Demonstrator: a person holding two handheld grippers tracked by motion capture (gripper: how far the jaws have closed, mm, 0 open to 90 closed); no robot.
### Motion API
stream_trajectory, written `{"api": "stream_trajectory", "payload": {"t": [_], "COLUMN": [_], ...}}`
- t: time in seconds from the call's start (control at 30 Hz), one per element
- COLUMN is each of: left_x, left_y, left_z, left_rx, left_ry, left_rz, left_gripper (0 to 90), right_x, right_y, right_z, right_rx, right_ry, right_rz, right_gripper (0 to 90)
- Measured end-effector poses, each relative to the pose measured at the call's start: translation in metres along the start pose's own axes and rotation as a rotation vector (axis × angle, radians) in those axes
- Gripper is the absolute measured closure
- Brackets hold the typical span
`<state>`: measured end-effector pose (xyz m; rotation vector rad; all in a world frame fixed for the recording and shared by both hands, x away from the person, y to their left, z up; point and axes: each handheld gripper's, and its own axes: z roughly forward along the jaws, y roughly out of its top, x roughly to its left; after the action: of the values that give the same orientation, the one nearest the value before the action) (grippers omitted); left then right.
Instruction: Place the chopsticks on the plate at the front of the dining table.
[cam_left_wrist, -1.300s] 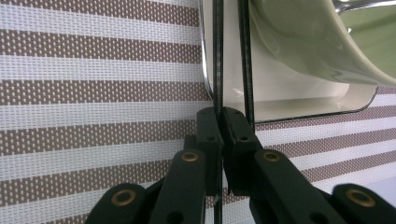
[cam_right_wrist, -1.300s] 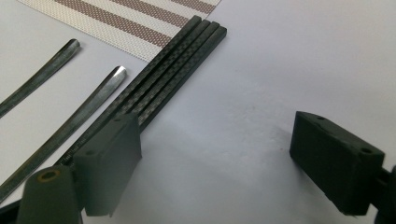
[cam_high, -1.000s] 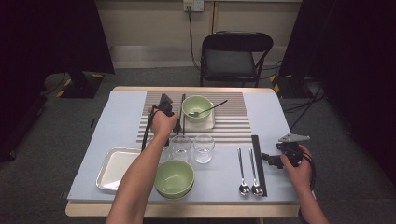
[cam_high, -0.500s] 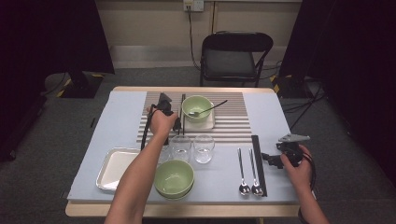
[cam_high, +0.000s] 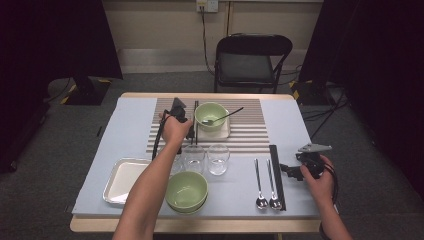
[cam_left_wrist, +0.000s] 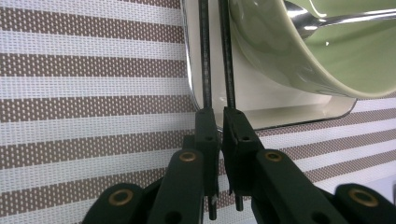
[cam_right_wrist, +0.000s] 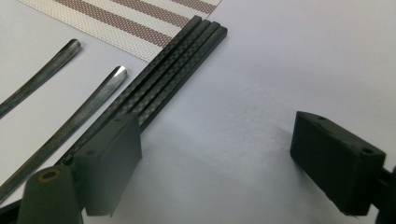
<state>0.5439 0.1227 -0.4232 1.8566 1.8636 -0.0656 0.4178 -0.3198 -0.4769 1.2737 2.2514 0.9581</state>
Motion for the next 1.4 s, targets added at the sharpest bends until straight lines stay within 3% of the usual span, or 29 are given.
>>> {"api": "stream_trajectory", "payload": {"t": [0.47,0.5,0.77,0.83,1.13,1.4], "left_x": [0.0026,0.0037,0.0012,0.0029,0.0005,-0.0008], "left_y": [-0.0003,0.0000,0.0000,0.0004,0.0002,0.0002], "left_z": [0.0001,0.0002,0.0038,0.0030,0.0051,0.0055], "left_rx": [0.008,0.016,0.009,0.025,0.014,0.005], "left_ry": [0.003,0.013,-0.004,-0.002,-0.003,-0.005], "left_rz": [-0.009,0.008,-0.028,0.004,-0.021,-0.016], "left_gripper": [83.1,83.5,86.3,86.3,86.4,86.4], "right_x": [-0.0001,0.0000,0.0000,-0.0001,-0.0001,0.0001], "right_y": [0.0000,0.0000,0.0000,0.0000,0.0000,0.0000], "right_z": [0.0000,0.0001,0.0001,0.0000,0.0001,0.0000], "right_rx": [0.000,-0.001,-0.001,-0.001,-0.001,0.001], "right_ry": [0.001,0.001,0.001,0.001,0.000,0.001], "right_rz": [-0.003,-0.001,-0.002,-0.003,-0.001,0.001], "right_gripper": [15.5,15.5,15.5,15.5,15.5,15.5]}}
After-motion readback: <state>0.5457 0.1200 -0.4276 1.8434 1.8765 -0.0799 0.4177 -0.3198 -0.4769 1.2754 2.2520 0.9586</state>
